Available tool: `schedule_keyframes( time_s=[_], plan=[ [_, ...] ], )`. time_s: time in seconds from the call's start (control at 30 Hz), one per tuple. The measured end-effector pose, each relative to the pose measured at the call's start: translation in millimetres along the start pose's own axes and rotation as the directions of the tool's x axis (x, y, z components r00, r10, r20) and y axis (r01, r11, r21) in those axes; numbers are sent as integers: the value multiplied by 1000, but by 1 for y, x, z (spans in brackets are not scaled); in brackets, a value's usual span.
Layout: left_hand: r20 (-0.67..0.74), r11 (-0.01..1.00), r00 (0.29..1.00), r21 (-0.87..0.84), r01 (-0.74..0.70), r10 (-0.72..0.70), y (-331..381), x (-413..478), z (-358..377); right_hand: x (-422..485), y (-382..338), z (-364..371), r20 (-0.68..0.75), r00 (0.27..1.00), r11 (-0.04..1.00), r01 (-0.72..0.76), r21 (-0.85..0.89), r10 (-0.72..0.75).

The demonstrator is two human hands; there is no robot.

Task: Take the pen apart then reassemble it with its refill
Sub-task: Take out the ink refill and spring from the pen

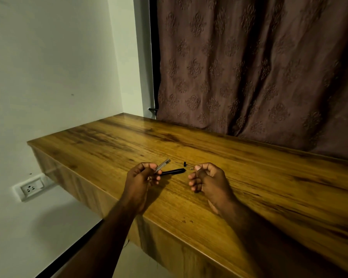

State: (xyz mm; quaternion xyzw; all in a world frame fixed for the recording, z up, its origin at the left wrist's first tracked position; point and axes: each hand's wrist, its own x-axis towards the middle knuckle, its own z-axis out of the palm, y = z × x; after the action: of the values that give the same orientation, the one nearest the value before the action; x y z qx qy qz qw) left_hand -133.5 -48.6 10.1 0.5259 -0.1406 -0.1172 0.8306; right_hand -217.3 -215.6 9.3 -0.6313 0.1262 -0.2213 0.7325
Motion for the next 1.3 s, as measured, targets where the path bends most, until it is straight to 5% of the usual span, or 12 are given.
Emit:
schedule_keyframes(
  time_s=[1.3],
  plan=[
    [48,988,999,154,4,-11,-10,8,-3,-3,1,4,64,990,983,131,-130,-124]
  ],
)
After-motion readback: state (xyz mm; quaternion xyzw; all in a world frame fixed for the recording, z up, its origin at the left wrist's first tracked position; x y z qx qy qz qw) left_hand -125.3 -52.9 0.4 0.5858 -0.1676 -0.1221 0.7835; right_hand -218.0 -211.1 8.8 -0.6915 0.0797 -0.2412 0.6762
